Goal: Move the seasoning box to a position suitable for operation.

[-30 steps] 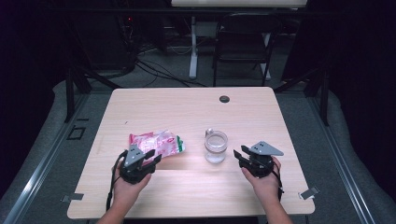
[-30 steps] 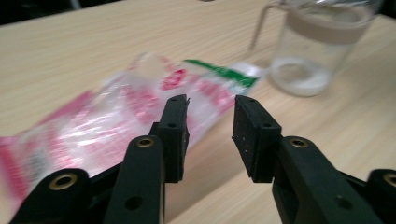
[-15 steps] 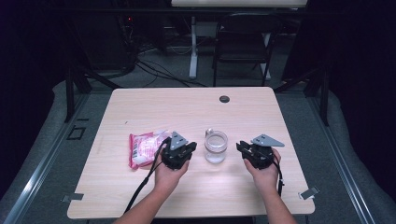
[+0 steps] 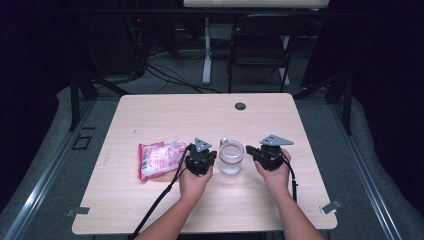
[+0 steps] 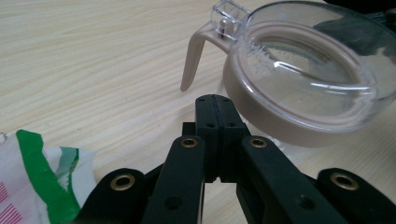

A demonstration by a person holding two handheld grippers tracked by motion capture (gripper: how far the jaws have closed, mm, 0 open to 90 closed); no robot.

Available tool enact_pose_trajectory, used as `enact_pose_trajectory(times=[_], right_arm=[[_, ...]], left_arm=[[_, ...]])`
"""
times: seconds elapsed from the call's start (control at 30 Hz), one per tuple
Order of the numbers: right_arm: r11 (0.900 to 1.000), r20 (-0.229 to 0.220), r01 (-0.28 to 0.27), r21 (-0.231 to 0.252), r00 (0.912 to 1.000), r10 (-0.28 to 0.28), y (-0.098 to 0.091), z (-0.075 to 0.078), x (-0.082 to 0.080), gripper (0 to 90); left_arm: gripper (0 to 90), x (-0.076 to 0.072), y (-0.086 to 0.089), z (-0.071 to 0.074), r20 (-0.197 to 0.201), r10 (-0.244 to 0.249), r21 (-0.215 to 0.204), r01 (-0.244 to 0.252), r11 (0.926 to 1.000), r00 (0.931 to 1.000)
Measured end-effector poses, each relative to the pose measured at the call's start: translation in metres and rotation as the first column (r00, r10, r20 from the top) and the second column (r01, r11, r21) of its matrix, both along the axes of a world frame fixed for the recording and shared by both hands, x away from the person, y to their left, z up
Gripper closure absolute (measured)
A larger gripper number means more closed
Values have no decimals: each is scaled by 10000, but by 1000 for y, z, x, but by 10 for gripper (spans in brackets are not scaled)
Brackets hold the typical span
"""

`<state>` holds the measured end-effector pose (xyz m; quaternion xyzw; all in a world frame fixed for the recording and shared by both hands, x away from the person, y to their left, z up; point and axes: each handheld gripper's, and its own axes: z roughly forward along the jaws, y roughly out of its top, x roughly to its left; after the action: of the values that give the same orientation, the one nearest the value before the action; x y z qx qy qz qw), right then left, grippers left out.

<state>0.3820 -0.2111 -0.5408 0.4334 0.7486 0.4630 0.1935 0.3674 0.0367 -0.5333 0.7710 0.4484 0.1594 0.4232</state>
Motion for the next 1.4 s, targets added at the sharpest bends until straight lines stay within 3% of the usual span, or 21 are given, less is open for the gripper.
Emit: enact_pose_trajectory(times=[0.13,0.27,0.37,0.5,0.73,0.8,0.93,1.0,1.03,1.07,1.17,1.2,1.3,1.37,1.4], right_arm=[[9995,53,-285,-159,9996,286,7,1,0,900],[9990,70,-348,-268,9994,350,13,2,-3,900],[9991,73,-343,-254,9994,345,14,2,-5,900],[9979,49,-495,-408,9988,497,16,3,-10,900],[9978,-14,-220,-618,9998,219,16,7,-32,900],[9973,-110,-276,-675,9996,269,15,7,-40,900],[9965,-125,-340,-768,9994,331,17,8,-59,900],[9944,-55,-470,-942,9989,467,19,9,-71,895],[9944,-55,-470,-942,9989,467,19,9,-71,895],[9937,-59,-554,-974,9985,551,19,9,-74,892],[9936,-304,-978,-557,9949,962,21,8,-90,872],[9919,-366,-1159,-510,9928,1142,23,8,-95,856],[9878,-377,-1475,-503,9886,1457,27,8,-102,838],[9769,-365,-2042,-623,9787,2022,33,9,-108,825],[9718,-310,-2260,-665,9740,2244,35,9,-110,816]], left_arm=[[900,-2,-3,2,207,-162,249,157,9996,9997],[900,-2,-5,3,254,55,473,-67,9989,9997],[900,0,-3,4,154,-23,357,17,9994,9999],[900,0,0,5,127,-367,373,362,9986,9992],[900,-5,2,7,-37,-1208,440,1209,9917,9927],[900,-7,5,8,-62,-1652,516,1653,9849,9862],[900,-11,9,8,-45,-1973,519,1973,9790,9803],[900,-13,15,5,-62,-2413,286,2414,9700,9704],[900,-13,15,5,-62,-2413,286,2414,9700,9704],[900,-14,17,5,-153,-2603,382,2607,9647,9654],[898,-15,23,4,-110,-2952,272,2954,9550,9554],[893,-17,29,4,12,-3180,426,3177,9472,9481],[861,-20,34,5,-1,-3248,744,3239,9432,9458],[852,-23,39,6,-1,-3308,1078,3288,9382,9437],[842,-26,43,6,110,-3256,1138,3224,9397,9454]])
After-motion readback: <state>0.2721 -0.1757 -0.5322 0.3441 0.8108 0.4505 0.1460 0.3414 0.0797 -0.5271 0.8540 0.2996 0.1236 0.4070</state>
